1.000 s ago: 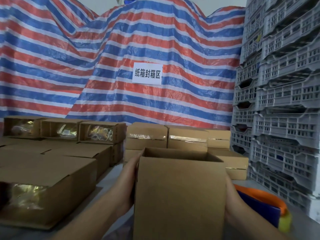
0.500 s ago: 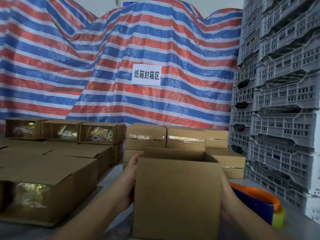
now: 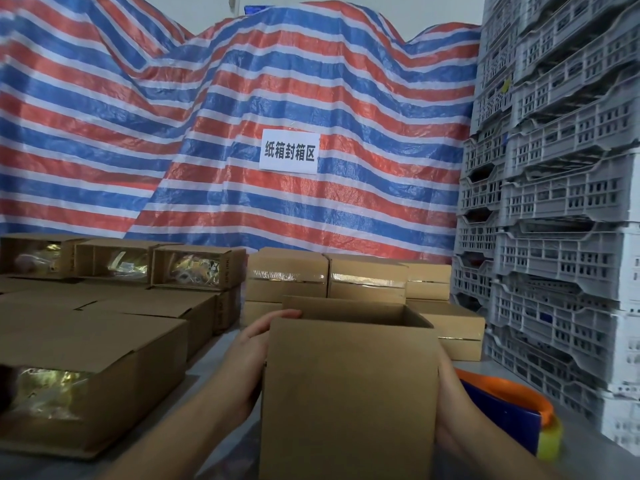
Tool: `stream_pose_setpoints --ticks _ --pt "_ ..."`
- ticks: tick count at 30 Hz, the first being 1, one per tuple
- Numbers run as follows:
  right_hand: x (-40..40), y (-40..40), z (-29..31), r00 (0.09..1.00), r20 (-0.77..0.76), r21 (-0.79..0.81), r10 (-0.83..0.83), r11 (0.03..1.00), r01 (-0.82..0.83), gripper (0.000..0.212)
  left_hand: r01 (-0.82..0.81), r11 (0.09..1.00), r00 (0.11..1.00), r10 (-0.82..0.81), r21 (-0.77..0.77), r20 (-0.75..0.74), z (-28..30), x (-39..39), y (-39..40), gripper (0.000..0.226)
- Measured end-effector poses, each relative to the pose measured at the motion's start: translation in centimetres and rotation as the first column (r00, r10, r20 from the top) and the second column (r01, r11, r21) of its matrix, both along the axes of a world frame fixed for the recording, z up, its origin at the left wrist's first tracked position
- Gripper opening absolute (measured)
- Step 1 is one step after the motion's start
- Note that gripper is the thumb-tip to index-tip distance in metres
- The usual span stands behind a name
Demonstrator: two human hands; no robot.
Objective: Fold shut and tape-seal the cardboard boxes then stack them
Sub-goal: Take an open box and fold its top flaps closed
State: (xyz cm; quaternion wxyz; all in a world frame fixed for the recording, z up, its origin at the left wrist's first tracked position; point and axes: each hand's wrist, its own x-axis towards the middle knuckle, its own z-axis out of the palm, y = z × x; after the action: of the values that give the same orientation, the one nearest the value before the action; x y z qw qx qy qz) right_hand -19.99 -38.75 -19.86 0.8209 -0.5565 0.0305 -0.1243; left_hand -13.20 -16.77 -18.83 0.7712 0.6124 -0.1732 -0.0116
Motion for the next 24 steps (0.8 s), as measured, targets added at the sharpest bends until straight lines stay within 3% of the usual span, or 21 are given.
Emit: stream_pose_setpoints --ticks 2,4,6,9,12,18,21,24 --pt "-0.1 0.0 0.8 0.998 -0.020 0.039 0.052 0.998 -0.051 0.062 0.011 1.000 1.000 -0.011 -0.008 -0.007 -0.1 0.2 0.0 0.028" --pt "-0.3 0.3 1.2 0.999 -0.009 0.063 0.054 0.997 -0.053 0.055 0.027 0.999 0.999 -0.028 -0.027 -0.024 -0.1 0.3 0.0 0.029" --pt "0.0 0.1 0.8 1.000 0.004 -0.016 0.030 0.999 -0.030 0.038 0.028 0.998 0.999 -0.029 -0.052 -0.030 -0.3 0.5 0.1 0.032" --pt "0.3 -0.3 0.9 0.999 -0.051 -0.041 0.008 0.999 -0.010 0.061 0.031 0.998 0.999 -0.033 -0.053 -0.029 -0.2 0.3 -0.1 0.031" --pt "0.0 0.1 1.1 0.996 -0.087 -0.111 -0.028 0.994 0.019 0.066 -0.027 0.999 0.997 0.025 -0.031 -0.068 0.7 0.2 -0.8 0.023" --pt "-0.1 -0.1 1.3 0.990 -0.133 -0.133 -0.054 0.990 0.036 0.052 0.117 0.983 0.991 -0.125 0.144 0.049 1.0 0.1 -0.7 0.040" --pt "0.1 -0.3 1.2 0.989 -0.141 -0.117 -0.040 0.993 0.023 0.047 0.033 0.992 0.999 -0.029 0.126 -0.029 1.4 -0.7 -0.7 0.031" --pt "0.0 -0.2 1.4 0.990 -0.137 -0.131 -0.028 0.991 0.010 0.041 -0.021 0.991 0.998 0.013 0.129 0.068 0.6 -1.4 0.2 0.032"
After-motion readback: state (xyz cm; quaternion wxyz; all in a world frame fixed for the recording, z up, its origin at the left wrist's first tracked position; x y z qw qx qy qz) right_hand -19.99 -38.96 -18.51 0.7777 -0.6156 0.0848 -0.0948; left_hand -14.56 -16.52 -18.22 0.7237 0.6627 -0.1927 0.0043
